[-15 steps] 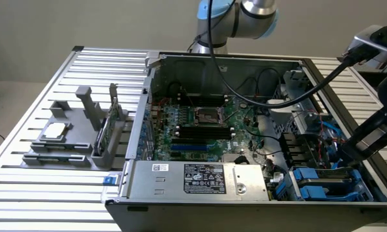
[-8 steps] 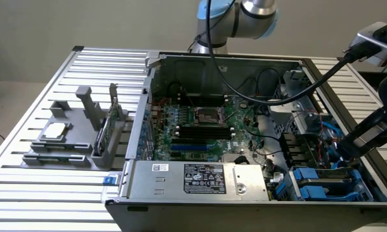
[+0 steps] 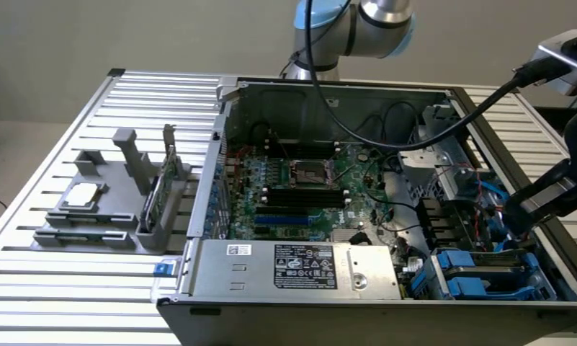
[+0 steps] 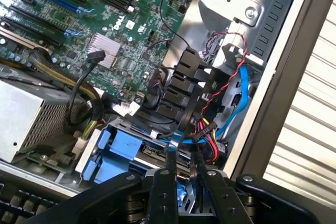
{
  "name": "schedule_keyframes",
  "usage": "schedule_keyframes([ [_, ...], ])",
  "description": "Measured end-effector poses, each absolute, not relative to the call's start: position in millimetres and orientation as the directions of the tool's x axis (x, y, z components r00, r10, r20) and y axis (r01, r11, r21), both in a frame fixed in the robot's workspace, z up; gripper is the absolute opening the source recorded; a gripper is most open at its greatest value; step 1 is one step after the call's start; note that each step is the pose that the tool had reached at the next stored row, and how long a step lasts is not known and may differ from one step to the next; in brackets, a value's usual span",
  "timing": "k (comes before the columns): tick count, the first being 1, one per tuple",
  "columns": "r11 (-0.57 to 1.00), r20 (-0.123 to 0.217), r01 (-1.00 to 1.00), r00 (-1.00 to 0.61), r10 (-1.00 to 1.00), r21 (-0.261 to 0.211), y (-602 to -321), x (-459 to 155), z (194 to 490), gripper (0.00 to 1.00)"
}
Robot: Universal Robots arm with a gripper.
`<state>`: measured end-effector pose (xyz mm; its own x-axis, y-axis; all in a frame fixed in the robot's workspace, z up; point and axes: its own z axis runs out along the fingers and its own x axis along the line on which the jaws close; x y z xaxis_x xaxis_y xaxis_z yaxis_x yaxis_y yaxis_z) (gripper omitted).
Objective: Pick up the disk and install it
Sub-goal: 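Insert the first disk wire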
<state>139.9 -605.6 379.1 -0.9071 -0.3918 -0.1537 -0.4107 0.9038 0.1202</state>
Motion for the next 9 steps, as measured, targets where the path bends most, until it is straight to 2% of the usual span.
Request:
schedule_keyframes([
  [9,0.945,-0.159,-0.298,-0.948,-0.277,0.135,-605.7,139.9,378.4,0.25],
])
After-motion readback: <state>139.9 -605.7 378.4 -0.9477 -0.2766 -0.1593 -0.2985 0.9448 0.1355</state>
